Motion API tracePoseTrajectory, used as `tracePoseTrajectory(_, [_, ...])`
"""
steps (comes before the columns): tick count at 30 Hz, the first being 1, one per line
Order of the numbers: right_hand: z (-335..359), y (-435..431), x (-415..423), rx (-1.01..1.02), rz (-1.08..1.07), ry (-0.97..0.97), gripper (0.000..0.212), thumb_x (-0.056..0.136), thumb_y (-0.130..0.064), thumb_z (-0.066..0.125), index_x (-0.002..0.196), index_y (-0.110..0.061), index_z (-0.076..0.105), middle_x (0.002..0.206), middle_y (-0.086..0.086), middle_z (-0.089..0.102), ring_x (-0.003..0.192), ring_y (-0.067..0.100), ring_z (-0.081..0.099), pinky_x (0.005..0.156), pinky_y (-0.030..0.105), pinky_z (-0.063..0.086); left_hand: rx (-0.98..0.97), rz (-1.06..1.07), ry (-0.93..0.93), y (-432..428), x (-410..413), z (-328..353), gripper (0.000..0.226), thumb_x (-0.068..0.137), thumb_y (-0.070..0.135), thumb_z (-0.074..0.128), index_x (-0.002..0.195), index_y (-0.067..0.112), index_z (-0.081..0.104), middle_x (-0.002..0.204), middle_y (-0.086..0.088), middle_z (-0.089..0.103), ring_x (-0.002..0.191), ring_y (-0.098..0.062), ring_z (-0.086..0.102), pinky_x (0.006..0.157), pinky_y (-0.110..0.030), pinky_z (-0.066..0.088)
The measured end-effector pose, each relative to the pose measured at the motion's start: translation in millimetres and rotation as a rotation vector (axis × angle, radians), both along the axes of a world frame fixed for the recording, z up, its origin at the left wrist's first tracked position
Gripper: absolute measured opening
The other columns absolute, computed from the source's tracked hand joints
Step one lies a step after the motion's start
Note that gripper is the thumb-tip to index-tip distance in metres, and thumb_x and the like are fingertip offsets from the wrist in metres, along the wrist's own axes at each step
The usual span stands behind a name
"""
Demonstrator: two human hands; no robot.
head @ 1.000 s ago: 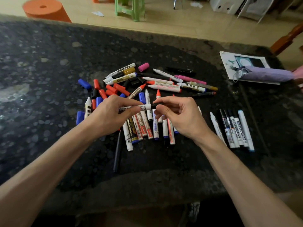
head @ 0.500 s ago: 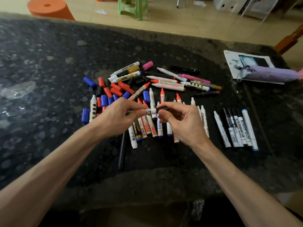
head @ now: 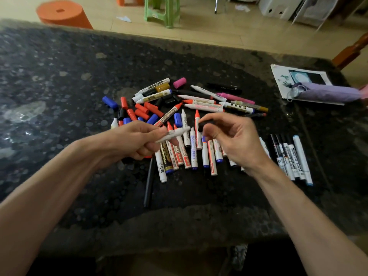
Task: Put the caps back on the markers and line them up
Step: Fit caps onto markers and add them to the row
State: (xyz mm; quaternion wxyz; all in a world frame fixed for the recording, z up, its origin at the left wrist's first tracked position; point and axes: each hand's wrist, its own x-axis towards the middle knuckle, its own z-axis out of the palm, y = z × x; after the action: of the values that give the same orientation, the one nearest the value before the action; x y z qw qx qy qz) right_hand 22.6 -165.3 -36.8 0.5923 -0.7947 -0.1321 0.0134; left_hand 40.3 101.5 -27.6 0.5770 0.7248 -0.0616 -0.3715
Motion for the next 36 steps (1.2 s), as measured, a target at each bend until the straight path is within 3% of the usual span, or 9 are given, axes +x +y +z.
tracePoseTrajectory(2, [0.1, -11.6, 7.6, -0.086, -0.051, -0.004, 0.016, 0.097, -0.011, 0.072, 0.111, -0.017, 0.076, 0.093, -0.006, 0.077, 0.084, 0.010, 0.073, 0.080, 0.028, 0.060, 0.048, 0.067, -0.030, 9.9, 1.9, -1.7, 0.037, 0.104, 0.040, 0.046, 0.102, 0.025, 0.080, 0.065, 0.005, 0.036, 0.051, -0.004, 0.027, 0.042, -0.013, 0.023])
tracePoseTrajectory(5, [-14.7, -16.4, 17.0, -0.471, -0.042, -0.011, 0.021, 0.097, -0.024, 0.072, 0.117, -0.031, 0.075, 0.102, -0.013, 0.072, 0.092, 0.005, 0.068, 0.083, 0.029, 0.056, 0.197, 0.146, -0.127, 16.0, 5.8, -8.5, 0.035, 0.104, 0.042, 0.047, 0.089, 0.037, 0.078, 0.061, 0.010, 0.043, 0.043, -0.003, 0.034, 0.040, -0.013, 0.028])
tracePoseTrajectory(7, [-23.0, -9.3, 21.0, -0.597, -0.001, 0.001, 0.031, 0.097, -0.026, 0.070, 0.126, -0.036, 0.071, 0.107, -0.015, 0.066, 0.100, 0.004, 0.061, 0.088, 0.026, 0.050, 0.238, 0.156, -0.184, 15.0, 7.6, -11.7, 0.035, 0.105, 0.040, 0.048, 0.085, 0.035, 0.076, 0.058, 0.013, 0.046, 0.043, -0.002, 0.038, 0.040, -0.013, 0.030])
tracePoseTrajectory(12, [-23.9, 7.8, 36.7, -0.697, -0.051, -0.040, 0.042, 0.096, -0.026, 0.064, 0.135, -0.039, 0.065, 0.107, -0.010, 0.066, 0.108, 0.010, 0.054, 0.093, 0.030, 0.046, 0.361, 0.190, -0.336, 13.0, 10.0, -11.6, 0.033, 0.106, 0.041, 0.047, 0.097, 0.025, 0.075, 0.056, 0.013, 0.049, 0.052, -0.006, 0.040, 0.051, -0.022, 0.035])
tracePoseTrajectory(16, [-29.7, 25.5, 56.5, -0.670, -0.208, -0.176, 0.028, 0.097, -0.028, 0.066, 0.124, -0.030, 0.072, 0.103, -0.011, 0.065, 0.101, 0.009, 0.058, 0.093, 0.033, 0.050, 0.421, 0.233, -0.440, 14.9, 10.7, -9.5, 0.036, 0.105, 0.040, 0.049, 0.086, 0.018, 0.070, 0.062, -0.006, 0.047, 0.056, -0.016, 0.037, 0.060, -0.033, 0.032])
tracePoseTrajectory(19, [-36.8, 47.6, 79.9, -0.716, -0.245, -0.176, 0.028, 0.098, -0.031, 0.068, 0.125, -0.028, 0.072, 0.109, -0.006, 0.064, 0.108, 0.013, 0.057, 0.090, 0.025, 0.040, 0.464, 0.289, -0.486, 15.5, 13.3, -7.2, 0.025, 0.105, 0.038, 0.051, 0.097, 0.026, 0.072, 0.069, -0.017, 0.059, 0.053, -0.015, 0.042, 0.057, -0.031, 0.036])
tracePoseTrajectory(23, [-48.7, 70.5, 107.9, -0.803, -0.268, -0.143, 0.033, 0.099, -0.032, 0.068, 0.130, -0.023, 0.070, 0.125, 0.003, 0.066, 0.126, 0.022, 0.052, 0.100, 0.031, 0.041, 0.498, 0.324, -0.533, 20.8, 15.1, -8.0, 0.017, 0.102, 0.037, 0.056, 0.111, 0.039, 0.069, 0.075, -0.004, 0.067, 0.063, -0.018, 0.061, 0.062, -0.034, 0.047])
tracePoseTrajectory(26, [-49.2, 76.1, 117.5, -0.845, -0.354, -0.179, 0.029, 0.100, -0.028, 0.066, 0.128, -0.021, 0.072, 0.128, 0.005, 0.066, 0.129, 0.024, 0.051, 0.104, 0.035, 0.044, 0.512, 0.344, -0.543, 24.8, 17.1, -8.8, 0.020, 0.102, 0.036, 0.056, 0.118, 0.038, 0.069, 0.070, 0.002, 0.063, 0.044, -0.005, 0.049, 0.052, -0.028, 0.042])
tracePoseTrajectory(36, [-36.7, 92.0, 147.1, -1.010, -0.386, -0.025, 0.033, 0.091, -0.034, 0.078, 0.120, -0.019, 0.074, 0.121, 0.004, 0.068, 0.120, 0.023, 0.053, 0.079, 0.033, 0.043, 0.485, 0.380, -0.535, 26.3, 20.8, -11.7, 0.025, 0.102, 0.036, 0.057, 0.123, 0.034, 0.070, 0.066, 0.005, 0.057, 0.045, -0.006, 0.042, 0.052, -0.027, 0.039])
